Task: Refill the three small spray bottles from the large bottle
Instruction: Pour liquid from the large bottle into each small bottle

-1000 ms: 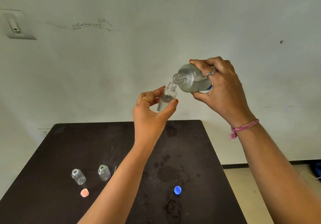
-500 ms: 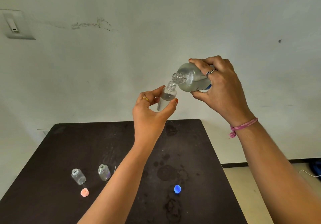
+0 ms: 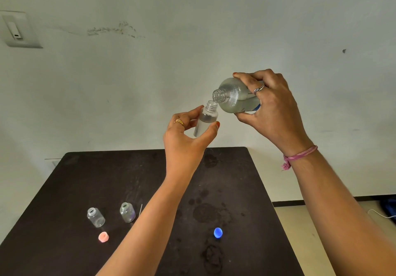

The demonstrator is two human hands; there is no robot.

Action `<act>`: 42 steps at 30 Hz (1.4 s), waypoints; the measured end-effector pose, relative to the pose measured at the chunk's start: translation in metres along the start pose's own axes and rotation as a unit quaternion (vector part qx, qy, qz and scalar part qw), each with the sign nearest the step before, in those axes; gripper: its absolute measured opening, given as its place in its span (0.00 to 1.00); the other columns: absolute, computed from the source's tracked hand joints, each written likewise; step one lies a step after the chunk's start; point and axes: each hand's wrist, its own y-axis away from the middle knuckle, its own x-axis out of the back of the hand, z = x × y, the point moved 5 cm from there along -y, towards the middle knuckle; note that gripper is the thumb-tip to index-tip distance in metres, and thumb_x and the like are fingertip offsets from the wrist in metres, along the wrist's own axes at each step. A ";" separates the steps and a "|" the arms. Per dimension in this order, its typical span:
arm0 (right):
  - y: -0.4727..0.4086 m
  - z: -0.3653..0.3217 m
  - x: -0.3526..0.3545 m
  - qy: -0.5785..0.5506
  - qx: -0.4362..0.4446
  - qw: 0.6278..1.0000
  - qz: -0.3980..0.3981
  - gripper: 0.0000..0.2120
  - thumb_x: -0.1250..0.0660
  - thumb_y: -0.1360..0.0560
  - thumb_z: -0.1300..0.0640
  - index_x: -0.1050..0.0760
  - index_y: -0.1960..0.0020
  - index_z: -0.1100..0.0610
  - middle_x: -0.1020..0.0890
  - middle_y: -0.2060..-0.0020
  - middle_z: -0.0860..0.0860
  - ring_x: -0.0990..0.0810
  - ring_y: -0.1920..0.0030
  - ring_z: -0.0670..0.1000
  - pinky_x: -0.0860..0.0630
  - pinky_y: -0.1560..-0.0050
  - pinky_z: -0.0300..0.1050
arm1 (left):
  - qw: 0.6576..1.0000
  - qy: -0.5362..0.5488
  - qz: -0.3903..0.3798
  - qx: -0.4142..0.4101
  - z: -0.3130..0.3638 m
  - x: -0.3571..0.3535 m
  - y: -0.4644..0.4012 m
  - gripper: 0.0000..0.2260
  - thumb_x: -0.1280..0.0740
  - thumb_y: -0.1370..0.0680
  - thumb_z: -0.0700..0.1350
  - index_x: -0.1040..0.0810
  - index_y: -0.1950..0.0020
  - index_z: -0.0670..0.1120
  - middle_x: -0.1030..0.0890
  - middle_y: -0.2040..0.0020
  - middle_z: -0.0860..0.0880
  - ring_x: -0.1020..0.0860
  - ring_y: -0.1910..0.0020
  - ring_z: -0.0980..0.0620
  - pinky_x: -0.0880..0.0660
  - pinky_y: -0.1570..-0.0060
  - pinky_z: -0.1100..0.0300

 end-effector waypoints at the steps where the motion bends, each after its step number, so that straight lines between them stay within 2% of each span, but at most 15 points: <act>1: 0.000 0.000 0.000 0.001 0.000 1.000 -0.001 0.35 0.20 0.38 0.58 0.26 0.32 0.55 0.23 0.45 0.56 0.26 0.46 0.57 0.25 0.49 0.47 | 1.000 -0.001 0.000 0.000 0.000 0.000 0.000 0.16 0.23 0.29 0.48 0.21 0.44 0.57 0.21 0.47 0.59 0.23 0.50 0.66 0.30 0.56 0.80; 10: 0.000 0.000 0.000 0.001 0.002 1.000 -0.001 0.35 0.20 0.38 0.58 0.26 0.33 0.55 0.23 0.45 0.56 0.26 0.46 0.57 0.24 0.49 0.49 | 1.000 -0.004 0.000 0.004 -0.001 -0.001 0.001 0.16 0.23 0.29 0.48 0.20 0.44 0.56 0.21 0.46 0.58 0.23 0.50 0.68 0.31 0.56 0.80; 22: 0.000 0.001 0.000 0.004 0.004 1.000 -0.002 0.35 0.20 0.38 0.58 0.26 0.33 0.55 0.23 0.45 0.56 0.26 0.46 0.56 0.25 0.48 0.47 | 1.000 -0.013 0.001 0.005 -0.003 -0.003 -0.001 0.17 0.23 0.30 0.49 0.20 0.43 0.55 0.20 0.45 0.57 0.22 0.48 0.63 0.29 0.54 0.80; 42: -0.002 0.002 -0.002 0.011 0.009 1.000 -0.009 0.35 0.20 0.38 0.58 0.26 0.33 0.56 0.22 0.45 0.57 0.25 0.45 0.58 0.24 0.48 0.48 | 1.000 -0.015 0.004 0.006 -0.005 -0.003 -0.003 0.17 0.23 0.30 0.49 0.20 0.42 0.55 0.21 0.45 0.57 0.22 0.48 0.62 0.29 0.55 0.80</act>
